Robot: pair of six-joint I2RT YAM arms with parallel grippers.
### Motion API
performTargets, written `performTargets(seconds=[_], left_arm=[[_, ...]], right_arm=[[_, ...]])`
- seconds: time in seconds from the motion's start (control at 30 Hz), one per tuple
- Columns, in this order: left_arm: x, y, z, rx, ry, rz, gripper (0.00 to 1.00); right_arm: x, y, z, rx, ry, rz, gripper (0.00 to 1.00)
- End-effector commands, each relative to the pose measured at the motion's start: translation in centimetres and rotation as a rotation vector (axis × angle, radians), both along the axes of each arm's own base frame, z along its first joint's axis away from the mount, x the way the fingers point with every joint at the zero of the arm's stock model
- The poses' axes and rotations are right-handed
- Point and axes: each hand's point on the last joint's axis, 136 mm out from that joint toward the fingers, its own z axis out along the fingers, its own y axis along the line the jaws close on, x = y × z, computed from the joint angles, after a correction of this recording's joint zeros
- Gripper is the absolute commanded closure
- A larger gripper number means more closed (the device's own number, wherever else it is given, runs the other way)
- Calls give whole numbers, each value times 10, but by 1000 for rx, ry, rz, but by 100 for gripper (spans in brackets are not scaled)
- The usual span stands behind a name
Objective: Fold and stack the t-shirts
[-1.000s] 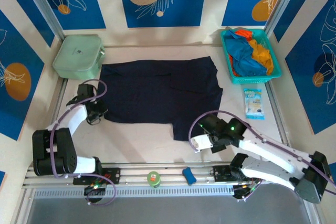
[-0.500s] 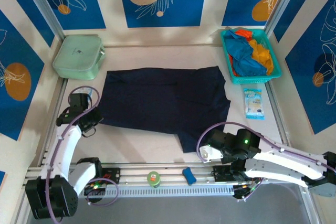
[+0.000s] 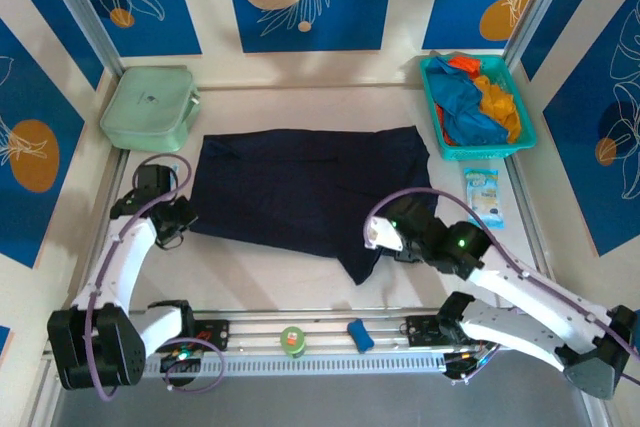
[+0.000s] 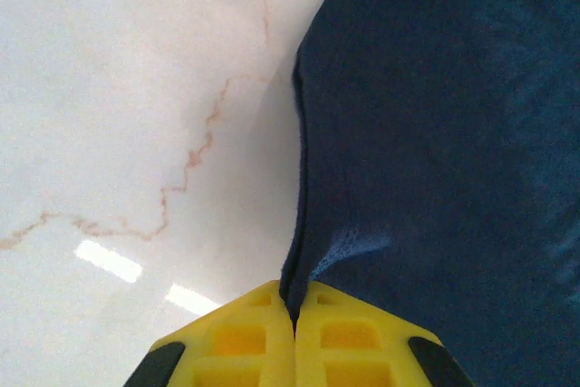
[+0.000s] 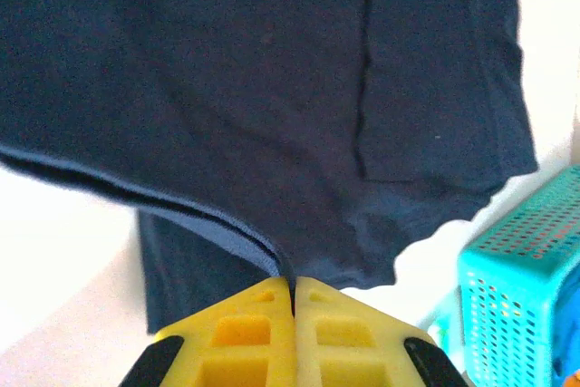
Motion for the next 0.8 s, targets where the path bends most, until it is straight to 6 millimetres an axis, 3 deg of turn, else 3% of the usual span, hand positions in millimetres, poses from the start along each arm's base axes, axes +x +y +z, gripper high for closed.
performTargets(seconds=[0.0,0.33,0.77], left_arm=[[19,4,10,29,-36,0,100],[57,5,4,33,-16,-15,100],[92,16,-15,93,54,-27,100]], right_arm=[[31,14,26,58,-82,5,100],[105,25,52,130,-120,24,100],[191,17,41,150,-48,74,100]])
